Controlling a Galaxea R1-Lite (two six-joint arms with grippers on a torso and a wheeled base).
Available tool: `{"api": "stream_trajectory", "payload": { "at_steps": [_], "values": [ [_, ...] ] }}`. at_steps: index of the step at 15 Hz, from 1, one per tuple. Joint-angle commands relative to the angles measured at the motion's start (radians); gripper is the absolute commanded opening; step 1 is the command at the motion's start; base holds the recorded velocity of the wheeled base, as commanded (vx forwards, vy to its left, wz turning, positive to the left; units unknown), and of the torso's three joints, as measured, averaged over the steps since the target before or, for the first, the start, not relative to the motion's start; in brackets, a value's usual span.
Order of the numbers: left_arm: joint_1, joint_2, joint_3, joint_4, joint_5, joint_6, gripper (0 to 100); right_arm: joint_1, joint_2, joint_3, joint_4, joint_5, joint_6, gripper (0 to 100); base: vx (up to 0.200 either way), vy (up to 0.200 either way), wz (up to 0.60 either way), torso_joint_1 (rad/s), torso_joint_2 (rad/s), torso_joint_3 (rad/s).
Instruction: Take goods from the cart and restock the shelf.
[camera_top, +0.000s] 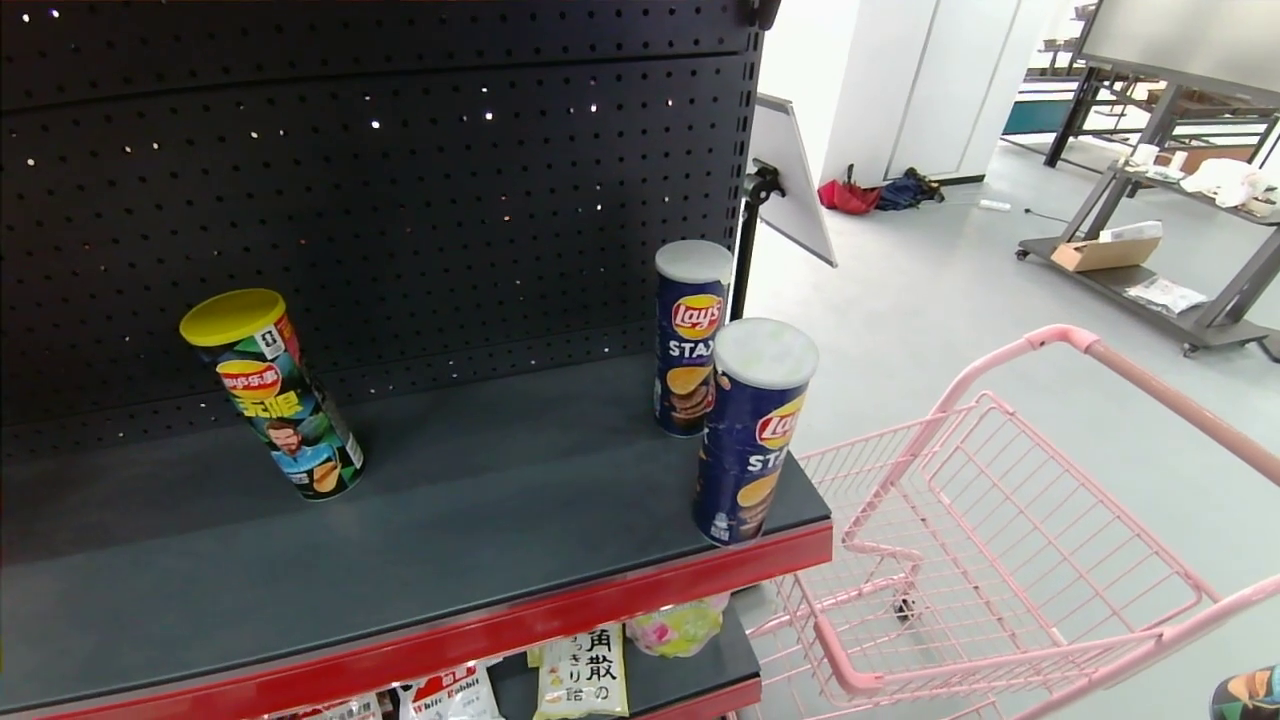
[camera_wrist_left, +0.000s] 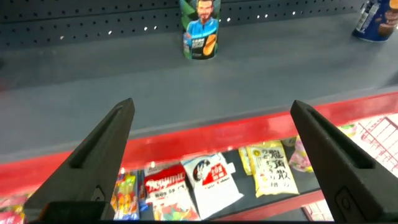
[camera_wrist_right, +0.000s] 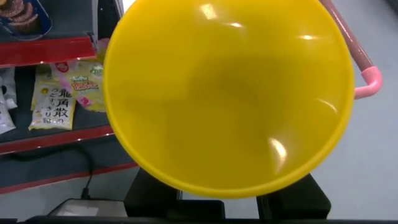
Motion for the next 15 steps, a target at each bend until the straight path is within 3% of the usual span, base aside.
{"api": "stream_trajectory", "payload": {
  "at_steps": [1, 5, 11, 15],
  "values": [
    [0.000, 0.000, 0.000, -0.001, 0.000, 0.000, 100, 0.001, -0.008, 0.007, 0.000, 0.000, -0.002, 0, 0.000, 0.000, 0.00, 0.000, 0.00, 0.000],
    [0.000, 0.000, 0.000, -0.001, 0.000, -0.002, 100, 0.001, -0.007, 0.008, 0.000, 0.000, -0.013, 0, 0.000, 0.000, 0.00, 0.000, 0.00, 0.000],
    [0.000, 0.000, 0.000, -0.001, 0.000, -0.002, 100, 0.001, -0.024, 0.027, 0.000, 0.000, -0.013, 0, 0.000, 0.000, 0.60, 0.011, 0.00, -0.001],
    [0.000, 0.000, 0.000, -0.001, 0.000, -0.002, 100, 0.001, -0.056, 0.056, 0.000, 0.003, -0.011, 0, 0.000, 0.000, 0.00, 0.000, 0.00, 0.000]
  ]
}}
